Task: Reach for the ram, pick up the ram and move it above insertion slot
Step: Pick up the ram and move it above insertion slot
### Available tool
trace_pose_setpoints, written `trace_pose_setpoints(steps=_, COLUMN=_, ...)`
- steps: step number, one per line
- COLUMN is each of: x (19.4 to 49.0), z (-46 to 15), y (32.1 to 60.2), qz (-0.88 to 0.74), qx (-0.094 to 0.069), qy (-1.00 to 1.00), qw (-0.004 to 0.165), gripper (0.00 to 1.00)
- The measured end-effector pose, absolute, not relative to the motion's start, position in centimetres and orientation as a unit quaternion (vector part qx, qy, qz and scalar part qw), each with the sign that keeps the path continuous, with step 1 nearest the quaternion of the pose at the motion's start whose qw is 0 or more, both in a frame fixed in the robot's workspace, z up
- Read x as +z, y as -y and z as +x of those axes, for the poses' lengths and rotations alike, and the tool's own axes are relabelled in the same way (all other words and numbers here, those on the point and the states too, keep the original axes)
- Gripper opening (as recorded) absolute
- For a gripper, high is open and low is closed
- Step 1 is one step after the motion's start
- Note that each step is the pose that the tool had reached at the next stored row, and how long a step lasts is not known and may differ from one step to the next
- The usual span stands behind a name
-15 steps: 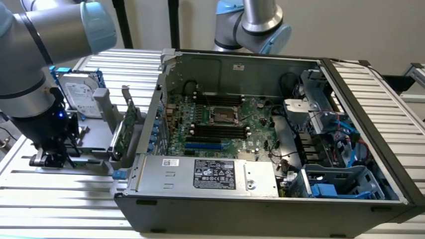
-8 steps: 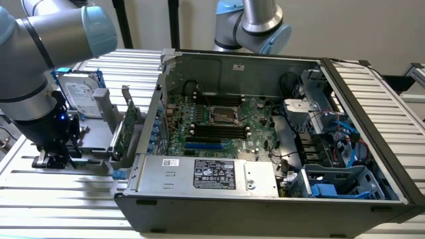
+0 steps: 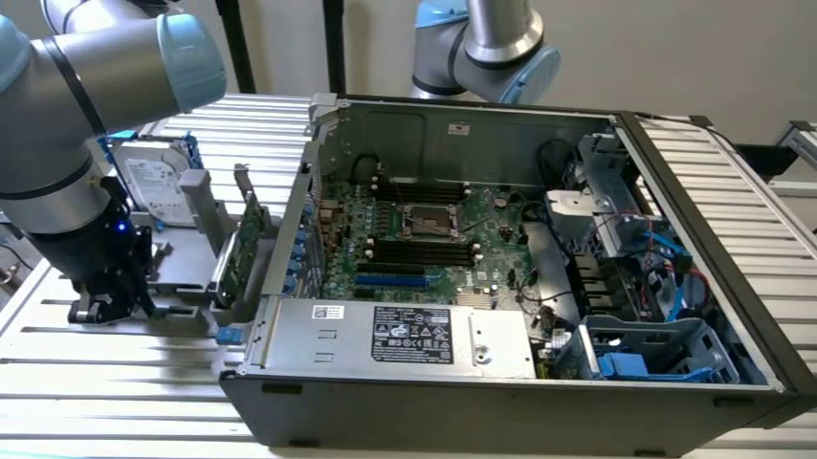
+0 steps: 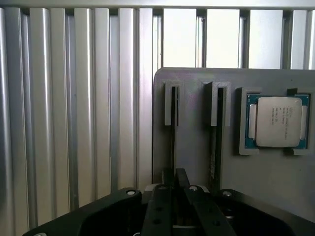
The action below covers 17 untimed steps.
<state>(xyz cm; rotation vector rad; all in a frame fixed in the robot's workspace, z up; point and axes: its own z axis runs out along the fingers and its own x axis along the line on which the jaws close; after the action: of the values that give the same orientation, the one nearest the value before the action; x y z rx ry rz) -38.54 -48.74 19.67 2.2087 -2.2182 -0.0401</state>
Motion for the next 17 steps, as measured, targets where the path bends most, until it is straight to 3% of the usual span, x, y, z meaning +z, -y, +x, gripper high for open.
trace_pose_setpoints(steps=17, x=19.66, z=-38.46, y=48.74, qz=0.704, qx=-0.013, qy=0.71, qw=0.005, gripper=0.13)
